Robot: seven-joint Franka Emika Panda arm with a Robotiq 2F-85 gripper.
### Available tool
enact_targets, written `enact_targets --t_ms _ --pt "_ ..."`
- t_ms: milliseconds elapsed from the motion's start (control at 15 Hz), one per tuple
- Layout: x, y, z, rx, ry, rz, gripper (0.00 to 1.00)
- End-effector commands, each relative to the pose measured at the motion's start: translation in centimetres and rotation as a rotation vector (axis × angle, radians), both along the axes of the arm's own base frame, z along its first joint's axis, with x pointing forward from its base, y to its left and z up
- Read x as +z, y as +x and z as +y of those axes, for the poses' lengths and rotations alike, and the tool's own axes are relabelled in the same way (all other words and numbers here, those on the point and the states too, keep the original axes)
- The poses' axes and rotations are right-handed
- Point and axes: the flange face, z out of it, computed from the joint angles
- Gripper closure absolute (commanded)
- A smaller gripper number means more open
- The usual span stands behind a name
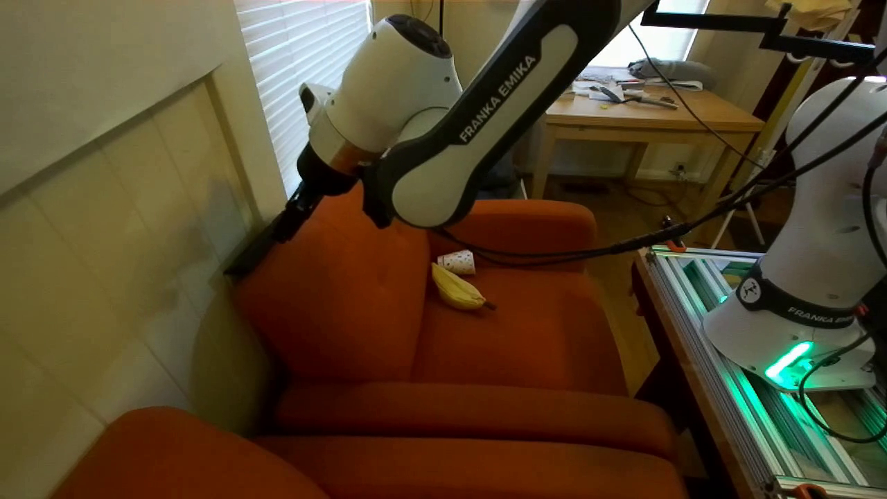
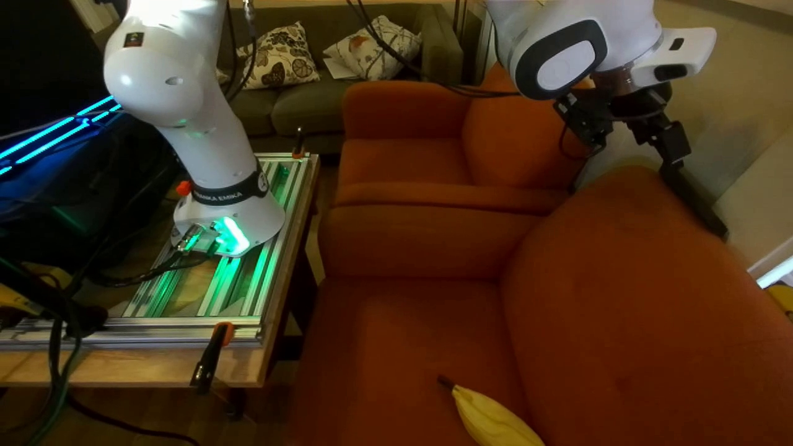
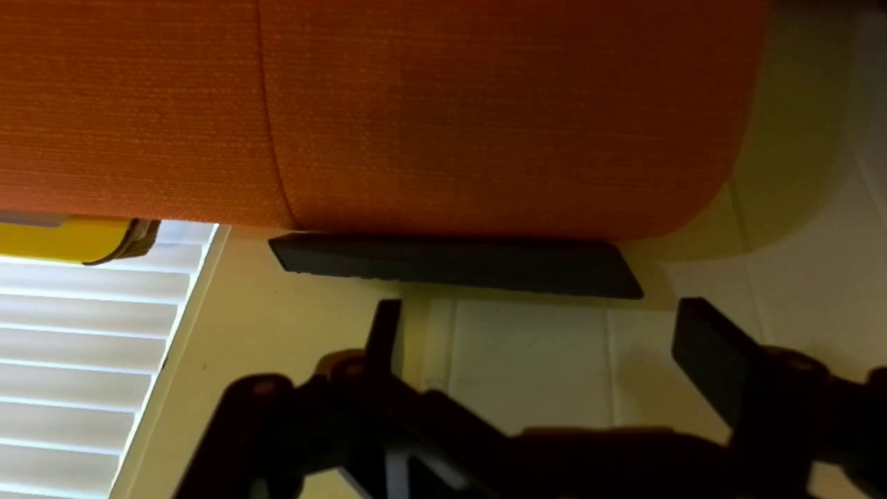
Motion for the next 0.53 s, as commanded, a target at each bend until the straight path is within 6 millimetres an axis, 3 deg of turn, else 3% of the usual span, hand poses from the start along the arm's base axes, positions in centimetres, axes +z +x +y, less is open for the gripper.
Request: enact_targets --t_ms 0,467 --pt "-0.6 -0.2 1.0 -0.011 -0.063 -0.009 0.00" --pt "-1.9 -0.2 3.4 0.004 -0.161 0.004 0.00"
